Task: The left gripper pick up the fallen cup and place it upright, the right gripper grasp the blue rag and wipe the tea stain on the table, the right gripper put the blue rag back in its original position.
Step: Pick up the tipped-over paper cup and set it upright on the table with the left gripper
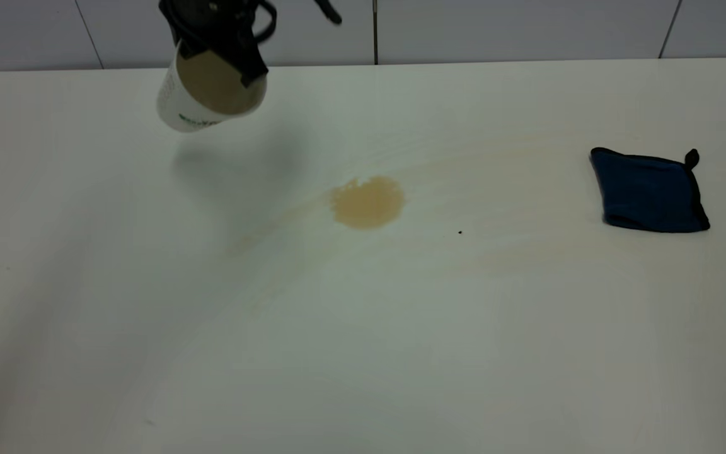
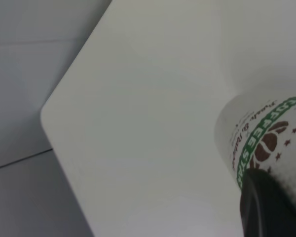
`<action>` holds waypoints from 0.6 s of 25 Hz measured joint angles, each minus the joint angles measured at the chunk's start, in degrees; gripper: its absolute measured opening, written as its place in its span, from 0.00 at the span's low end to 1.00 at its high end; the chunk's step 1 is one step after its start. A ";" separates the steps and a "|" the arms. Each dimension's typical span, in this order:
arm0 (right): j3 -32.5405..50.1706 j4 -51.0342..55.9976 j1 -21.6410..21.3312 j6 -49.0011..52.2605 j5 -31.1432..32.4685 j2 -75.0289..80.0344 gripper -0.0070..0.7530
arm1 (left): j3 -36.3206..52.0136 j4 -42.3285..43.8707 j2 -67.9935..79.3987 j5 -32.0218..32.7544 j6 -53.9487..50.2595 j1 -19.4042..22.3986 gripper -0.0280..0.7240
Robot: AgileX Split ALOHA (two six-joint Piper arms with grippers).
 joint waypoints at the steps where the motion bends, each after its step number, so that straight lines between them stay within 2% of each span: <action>1: 0.00 0.00 0.00 0.00 0.00 0.00 0.77 | -0.57 -3.67 -1.30 -1.07 3.43 0.94 0.05; 11: 0.00 0.00 0.00 0.00 0.00 0.00 0.77 | -1.90 -50.22 -4.49 -6.08 32.66 14.18 0.05; 15: 0.00 0.00 0.00 0.00 0.00 0.00 0.77 | -1.90 -62.78 -2.74 -6.17 39.54 19.45 0.05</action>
